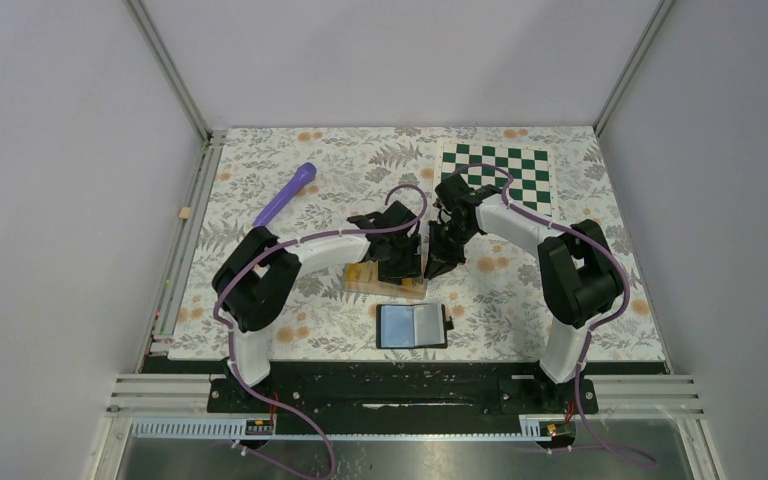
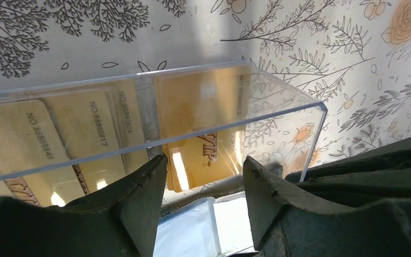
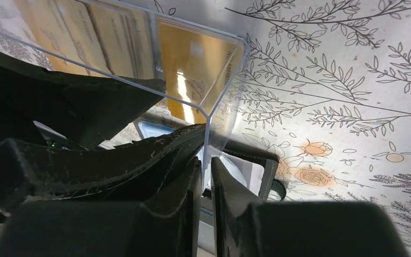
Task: Put the credit cards into the card holder
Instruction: Pick up the credit card from the storage box.
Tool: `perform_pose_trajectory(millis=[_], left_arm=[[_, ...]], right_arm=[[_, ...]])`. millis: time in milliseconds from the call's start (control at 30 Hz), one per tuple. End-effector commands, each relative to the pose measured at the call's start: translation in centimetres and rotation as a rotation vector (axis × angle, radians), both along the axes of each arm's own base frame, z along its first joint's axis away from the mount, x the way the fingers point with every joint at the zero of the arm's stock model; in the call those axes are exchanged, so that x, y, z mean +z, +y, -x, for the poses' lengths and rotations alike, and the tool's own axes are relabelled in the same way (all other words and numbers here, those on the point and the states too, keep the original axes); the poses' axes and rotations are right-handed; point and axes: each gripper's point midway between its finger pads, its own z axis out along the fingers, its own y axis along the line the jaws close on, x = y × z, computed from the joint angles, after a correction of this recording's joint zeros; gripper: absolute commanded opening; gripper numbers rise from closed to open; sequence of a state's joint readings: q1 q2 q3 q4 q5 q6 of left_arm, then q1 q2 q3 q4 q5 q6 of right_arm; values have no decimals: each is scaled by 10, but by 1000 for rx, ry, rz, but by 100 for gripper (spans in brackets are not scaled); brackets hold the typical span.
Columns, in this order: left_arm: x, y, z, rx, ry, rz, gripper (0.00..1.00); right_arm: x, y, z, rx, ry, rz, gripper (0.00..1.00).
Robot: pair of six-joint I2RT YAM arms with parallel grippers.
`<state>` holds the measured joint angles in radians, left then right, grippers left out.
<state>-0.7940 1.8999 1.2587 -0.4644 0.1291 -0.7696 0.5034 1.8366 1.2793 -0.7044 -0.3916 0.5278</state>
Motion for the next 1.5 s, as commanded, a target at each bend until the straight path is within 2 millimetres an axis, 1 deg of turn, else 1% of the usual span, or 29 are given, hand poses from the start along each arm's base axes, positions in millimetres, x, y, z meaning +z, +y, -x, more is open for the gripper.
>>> perform_pose_trajectory(millis=[0,133,200,233,300,500,567,733,833,967,1100,1267,1467], left_arm=[[5,-7,-2,21,-18,49,54],[14,-4,-3,37,-42,56,49],[19,-4,-3,37,-53,64,41],[20,-4,-4,36,-57,63,34],[22,-1,-4,38,-65,49,23],[25,2,-5,23,-77,25,7],[26,3,-6,23,-83,27,4],[33,3,-7,23,-99,35,0],[38,3,-7,14,-114,38,0],[37,3,-5,-4,-118,16,0],[32,3,0,-35,-113,-33,0],[21,4,3,-75,-92,-101,4],[15,-2,5,-101,-72,-97,5]], right_arm=[[-3,0,7,13,27,-3,16],[-2,0,7,14,24,-2,14],[-3,0,8,15,26,-3,13],[-3,0,8,15,26,-3,13],[-3,0,8,15,30,-3,13],[-4,0,9,17,33,-4,13],[-4,0,9,17,35,-3,13],[-4,0,10,18,34,-4,12],[-5,0,10,17,36,-2,12],[-5,-1,10,17,38,-1,12],[-6,-1,10,19,38,0,12],[-7,-1,11,21,42,2,12],[-7,-1,12,24,42,0,12]])
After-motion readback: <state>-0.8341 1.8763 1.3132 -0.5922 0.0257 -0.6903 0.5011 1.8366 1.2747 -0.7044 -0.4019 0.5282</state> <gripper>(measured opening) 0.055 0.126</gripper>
